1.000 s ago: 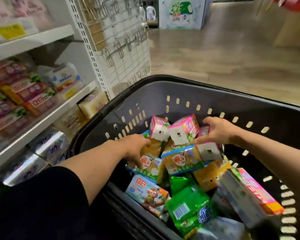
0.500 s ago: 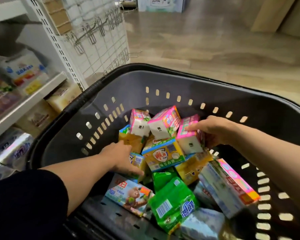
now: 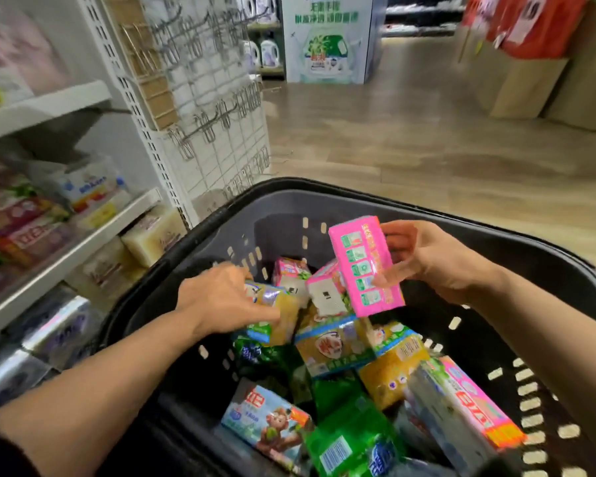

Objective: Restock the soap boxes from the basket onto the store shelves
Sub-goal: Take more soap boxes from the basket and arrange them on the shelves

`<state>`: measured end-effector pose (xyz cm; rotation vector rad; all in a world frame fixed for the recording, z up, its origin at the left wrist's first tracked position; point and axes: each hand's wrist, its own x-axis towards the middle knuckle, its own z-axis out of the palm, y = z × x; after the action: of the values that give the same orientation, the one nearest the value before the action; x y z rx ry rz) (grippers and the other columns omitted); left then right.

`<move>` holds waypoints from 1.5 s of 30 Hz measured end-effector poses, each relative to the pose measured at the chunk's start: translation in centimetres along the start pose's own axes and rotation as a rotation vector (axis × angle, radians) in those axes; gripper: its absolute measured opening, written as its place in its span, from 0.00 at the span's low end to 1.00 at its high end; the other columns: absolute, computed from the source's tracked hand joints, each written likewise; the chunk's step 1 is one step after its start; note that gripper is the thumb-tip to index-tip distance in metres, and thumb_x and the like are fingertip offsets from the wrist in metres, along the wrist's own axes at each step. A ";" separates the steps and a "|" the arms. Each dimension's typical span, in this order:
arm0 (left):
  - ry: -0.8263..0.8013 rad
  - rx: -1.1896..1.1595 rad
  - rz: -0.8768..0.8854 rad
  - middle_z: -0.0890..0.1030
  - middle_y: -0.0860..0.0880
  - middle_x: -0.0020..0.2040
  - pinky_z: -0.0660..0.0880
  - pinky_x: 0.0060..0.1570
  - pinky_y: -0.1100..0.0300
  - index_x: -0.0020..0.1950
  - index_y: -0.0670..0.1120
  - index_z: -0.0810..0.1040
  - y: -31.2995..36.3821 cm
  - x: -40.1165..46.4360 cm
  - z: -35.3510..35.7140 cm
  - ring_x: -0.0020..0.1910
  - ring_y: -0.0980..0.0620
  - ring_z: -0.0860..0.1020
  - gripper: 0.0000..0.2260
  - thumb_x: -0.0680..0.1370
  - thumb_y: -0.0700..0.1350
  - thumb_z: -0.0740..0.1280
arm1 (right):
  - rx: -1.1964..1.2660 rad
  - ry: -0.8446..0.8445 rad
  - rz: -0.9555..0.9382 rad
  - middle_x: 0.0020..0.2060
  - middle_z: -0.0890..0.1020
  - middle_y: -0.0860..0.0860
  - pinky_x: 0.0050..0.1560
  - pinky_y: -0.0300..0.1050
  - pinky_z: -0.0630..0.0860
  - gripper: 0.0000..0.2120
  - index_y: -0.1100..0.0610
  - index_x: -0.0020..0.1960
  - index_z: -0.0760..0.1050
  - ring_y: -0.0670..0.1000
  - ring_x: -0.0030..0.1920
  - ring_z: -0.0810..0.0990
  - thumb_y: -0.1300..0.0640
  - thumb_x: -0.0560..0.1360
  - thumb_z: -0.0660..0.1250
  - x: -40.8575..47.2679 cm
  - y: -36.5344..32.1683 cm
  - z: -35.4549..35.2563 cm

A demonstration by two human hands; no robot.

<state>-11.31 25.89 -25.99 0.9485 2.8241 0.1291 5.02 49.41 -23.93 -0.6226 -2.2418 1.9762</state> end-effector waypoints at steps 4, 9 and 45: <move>0.150 -0.152 -0.038 0.78 0.59 0.48 0.73 0.49 0.60 0.50 0.57 0.79 -0.6 -3.5 -4.3 0.50 0.53 0.78 0.31 0.50 0.67 0.66 | 0.034 0.052 -0.222 0.54 0.80 0.61 0.51 0.54 0.80 0.51 0.54 0.70 0.64 0.57 0.51 0.82 0.74 0.52 0.79 -0.7 -1.7 2.7; 0.297 -0.269 -0.065 0.79 0.60 0.49 0.75 0.53 0.56 0.50 0.63 0.76 -5.0 -8.8 -7.7 0.49 0.54 0.78 0.32 0.47 0.69 0.65 | -0.321 0.136 -0.630 0.55 0.79 0.43 0.58 0.39 0.76 0.50 0.50 0.69 0.62 0.42 0.54 0.80 0.65 0.53 0.84 -1.2 -4.4 7.9; 0.886 -0.423 -0.990 0.77 0.55 0.61 0.67 0.45 0.58 0.64 0.55 0.77 -31.2 -38.0 -4.4 0.59 0.53 0.74 0.34 0.60 0.65 0.75 | -0.834 -0.230 -1.643 0.60 0.75 0.59 0.66 0.53 0.70 0.40 0.61 0.69 0.63 0.57 0.62 0.70 0.69 0.59 0.74 -0.6 -10.5 51.2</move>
<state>-0.66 -22.08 -21.11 -0.8250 3.3412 1.1595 -13.85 0.66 -21.79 1.1614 -2.1376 0.2928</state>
